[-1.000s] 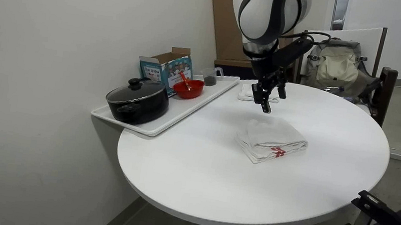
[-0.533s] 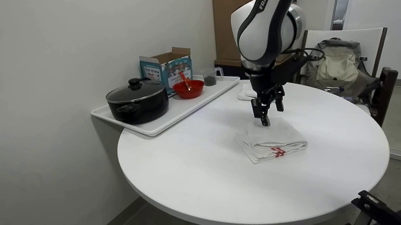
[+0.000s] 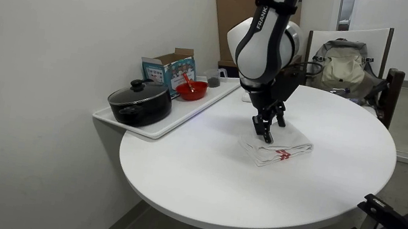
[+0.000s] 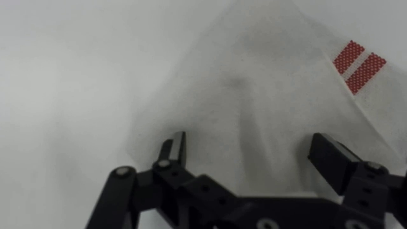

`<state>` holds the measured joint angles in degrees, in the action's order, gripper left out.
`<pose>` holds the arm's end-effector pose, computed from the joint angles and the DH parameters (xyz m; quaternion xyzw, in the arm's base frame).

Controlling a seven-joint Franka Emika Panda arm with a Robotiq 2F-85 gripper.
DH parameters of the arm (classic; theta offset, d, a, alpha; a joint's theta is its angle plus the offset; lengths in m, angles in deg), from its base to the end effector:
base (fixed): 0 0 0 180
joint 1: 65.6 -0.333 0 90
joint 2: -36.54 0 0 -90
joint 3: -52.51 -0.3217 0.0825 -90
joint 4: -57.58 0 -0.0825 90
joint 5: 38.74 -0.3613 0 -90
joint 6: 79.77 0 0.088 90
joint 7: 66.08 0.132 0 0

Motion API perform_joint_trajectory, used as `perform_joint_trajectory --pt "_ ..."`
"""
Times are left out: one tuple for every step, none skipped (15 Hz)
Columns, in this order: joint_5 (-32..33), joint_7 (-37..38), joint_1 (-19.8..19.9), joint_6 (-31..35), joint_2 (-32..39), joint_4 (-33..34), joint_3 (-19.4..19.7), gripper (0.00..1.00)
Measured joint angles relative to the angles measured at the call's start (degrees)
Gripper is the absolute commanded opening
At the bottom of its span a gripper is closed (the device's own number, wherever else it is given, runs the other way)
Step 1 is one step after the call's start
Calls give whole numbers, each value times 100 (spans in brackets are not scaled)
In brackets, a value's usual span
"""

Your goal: Use the red and white towel to wipe the tabletop

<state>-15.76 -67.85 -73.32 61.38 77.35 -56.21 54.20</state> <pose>0.5558 0.0523 0.0835 0.9577 0.2367 -0.1115 0.1200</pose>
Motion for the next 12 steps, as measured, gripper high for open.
perform_joint_trajectory --pt "2 -2 -26 -4 24 1 0 60" --pt "5 -6 -51 -5 37 1 0 50" --pt "9 -9 -76 -10 40 1 1 43" --pt "18 -9 -99 -13 40 1 4 34" --pt "34 -10 -122 -14 40 2 11 27" --pt "60 -10 -145 -14 39 5 25 21" --pt "93 -10 -166 -14 39 11 42 12" --pt "122 -10 -184 -16 39 20 58 10" --pt "137 -10 -195 -28 39 37 68 7" --pt "139 -10 -201 -43 38 56 71 6" --pt "139 -10 -205 -63 38 74 71 2" --pt "139 -10 -207 -107 36 99 73 7"
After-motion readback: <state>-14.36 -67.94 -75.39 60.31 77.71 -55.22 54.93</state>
